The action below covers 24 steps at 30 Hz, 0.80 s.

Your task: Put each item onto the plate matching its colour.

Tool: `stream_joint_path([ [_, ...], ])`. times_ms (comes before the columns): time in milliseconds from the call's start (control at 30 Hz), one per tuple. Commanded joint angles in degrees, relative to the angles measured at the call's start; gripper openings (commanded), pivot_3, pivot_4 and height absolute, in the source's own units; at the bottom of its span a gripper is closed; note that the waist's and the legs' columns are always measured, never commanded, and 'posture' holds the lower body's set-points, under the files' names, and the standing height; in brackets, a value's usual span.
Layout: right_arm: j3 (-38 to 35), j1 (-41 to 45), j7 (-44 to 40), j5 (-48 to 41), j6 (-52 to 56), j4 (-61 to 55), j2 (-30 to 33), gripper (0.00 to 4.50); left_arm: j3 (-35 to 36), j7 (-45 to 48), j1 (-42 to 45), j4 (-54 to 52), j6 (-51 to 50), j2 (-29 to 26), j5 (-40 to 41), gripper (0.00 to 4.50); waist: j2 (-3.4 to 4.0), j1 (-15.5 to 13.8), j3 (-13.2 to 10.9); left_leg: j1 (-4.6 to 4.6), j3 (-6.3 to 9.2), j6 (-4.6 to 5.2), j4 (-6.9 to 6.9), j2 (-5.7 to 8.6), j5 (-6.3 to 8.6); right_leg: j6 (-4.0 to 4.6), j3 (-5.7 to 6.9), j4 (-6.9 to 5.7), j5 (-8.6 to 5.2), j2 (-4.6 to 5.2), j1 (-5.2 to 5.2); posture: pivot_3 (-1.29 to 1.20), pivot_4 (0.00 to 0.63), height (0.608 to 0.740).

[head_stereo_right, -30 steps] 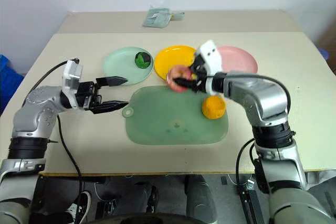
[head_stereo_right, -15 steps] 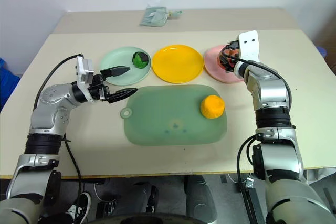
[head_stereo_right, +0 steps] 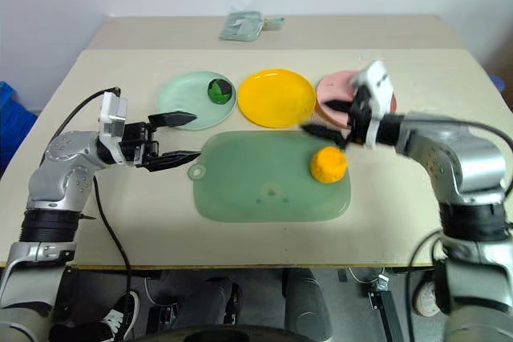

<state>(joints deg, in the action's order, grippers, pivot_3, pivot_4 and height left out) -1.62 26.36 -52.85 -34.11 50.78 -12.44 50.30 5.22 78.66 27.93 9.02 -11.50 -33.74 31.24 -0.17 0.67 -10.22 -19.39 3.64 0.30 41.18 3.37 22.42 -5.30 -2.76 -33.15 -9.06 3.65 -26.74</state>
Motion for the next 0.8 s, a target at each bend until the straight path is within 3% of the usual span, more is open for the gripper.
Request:
stream_joint_path([
  [33,3.19,-1.65,-1.48,5.29,-3.28,-2.38,4.23,4.47,-0.15,0.32,0.7,-1.54,0.66,0.21,0.46,4.5,-0.01,0.02,0.0,0.03,-0.03,0.0,0.02,0.01,0.0,0.0,-0.03,0.0,0.0,0.0,0.0,0.0,0.15,0.74],
  [367,7.97,-2.14,-1.07,13.37,-7.89,2.45,3.39,4.47,-0.22,0.8,1.54,0.54,1.78,0.0,-0.44,4.5,0.0,0.01,0.0,0.07,-0.02,-0.45,-0.09,-0.09,-0.24,0.0,0.0,-0.06,0.0,-0.09,-0.07,0.0,0.15,0.74],
  [467,7.84,-2.0,-1.79,12.86,-7.16,1.71,2.64,3.68,-0.01,0.59,1.27,0.43,1.8,-0.05,-0.31,4.5,-0.01,0.0,0.0,0.06,0.0,-0.44,-0.09,-0.09,-0.24,0.0,0.0,-0.04,0.0,-0.09,-0.07,0.0,0.15,0.74],
  [500,7.09,-1.16,-1.11,12.43,-6.81,1.98,1.57,3.23,0.15,0.43,1.11,0.3,1.49,-0.07,-0.08,4.5,-0.01,0.0,0.0,0.06,0.0,-0.44,-0.09,-0.09,-0.24,0.0,0.0,-0.03,0.0,-0.09,-0.07,0.0,0.15,0.74],
  [533,6.23,-0.13,-0.55,11.78,-6.3,2.39,0.44,3.05,0.29,0.24,0.98,0.21,1.17,-0.11,0.1,4.5,-0.01,0.06,0.0,0.06,0.0,-0.44,-0.09,-0.09,-0.24,0.0,0.0,-0.02,0.0,-0.09,-0.06,0.0,0.15,0.74],
  [667,3.08,5.9,2.71,10.24,-6.39,5.43,-5.46,3.05,1.34,-3.08,1.17,1.14,-0.37,-0.29,-0.09,4.5,0.0,0.25,0.0,0.07,0.0,-0.44,-0.1,-0.11,-0.24,0.0,-0.02,-0.06,0.0,-0.11,-0.09,0.0,0.15,0.74],
  [800,3.46,15.89,14.48,17.13,-16.03,17.36,-16.62,3.05,1.56,-10.78,1.5,3.42,4.22,0.95,-4.97,4.5,0.0,0.38,0.0,0.09,0.01,-0.54,-0.13,-0.12,-0.29,0.01,-0.02,-0.09,0.02,-0.13,-0.13,0.0,0.15,0.74],
])
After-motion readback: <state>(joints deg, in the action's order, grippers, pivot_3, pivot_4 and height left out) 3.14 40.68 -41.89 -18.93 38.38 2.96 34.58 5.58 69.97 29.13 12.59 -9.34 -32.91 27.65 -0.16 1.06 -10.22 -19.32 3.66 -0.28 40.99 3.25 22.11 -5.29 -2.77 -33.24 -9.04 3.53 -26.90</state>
